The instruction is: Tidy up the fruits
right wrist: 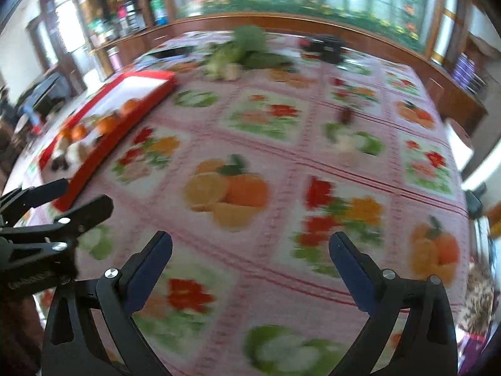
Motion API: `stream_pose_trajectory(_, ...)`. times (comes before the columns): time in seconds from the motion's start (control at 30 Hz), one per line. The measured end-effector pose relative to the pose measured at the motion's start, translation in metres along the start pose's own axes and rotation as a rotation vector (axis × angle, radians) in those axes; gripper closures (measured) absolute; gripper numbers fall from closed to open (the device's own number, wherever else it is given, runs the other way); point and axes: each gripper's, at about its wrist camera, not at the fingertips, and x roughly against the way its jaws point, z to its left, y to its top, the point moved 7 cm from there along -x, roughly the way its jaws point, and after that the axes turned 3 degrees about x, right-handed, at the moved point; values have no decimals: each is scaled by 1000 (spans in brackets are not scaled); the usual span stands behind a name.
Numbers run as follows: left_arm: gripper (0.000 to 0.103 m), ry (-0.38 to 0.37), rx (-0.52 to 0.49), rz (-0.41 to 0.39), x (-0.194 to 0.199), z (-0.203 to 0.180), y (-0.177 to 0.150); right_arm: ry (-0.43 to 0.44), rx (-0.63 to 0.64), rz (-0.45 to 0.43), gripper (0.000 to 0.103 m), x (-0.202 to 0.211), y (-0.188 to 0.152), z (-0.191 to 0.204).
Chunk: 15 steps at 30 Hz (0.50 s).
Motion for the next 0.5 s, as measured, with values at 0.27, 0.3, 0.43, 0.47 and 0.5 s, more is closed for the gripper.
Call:
stream_pose_trajectory(0.27,9,146,174,-26,22,104,-25,73,126,29,2,-8,4,94)
stream_pose_trajectory(0.3,9,162,183,-30,23,113,-27,74,137,26,2,-8,6,106)
stream_pose_trajectory(0.43,9,179,226,-13,20,145,-35,50,189,19,2,-8,7,141)
stream_pose_trajectory(0.47,9,180,233,-10,19,151,-38,41,204,20,2,-9,7,148)
stream_pose_trajectory(0.5,8,181,232,-8,18,156,-40,38,212,20,2,-10,7,154)
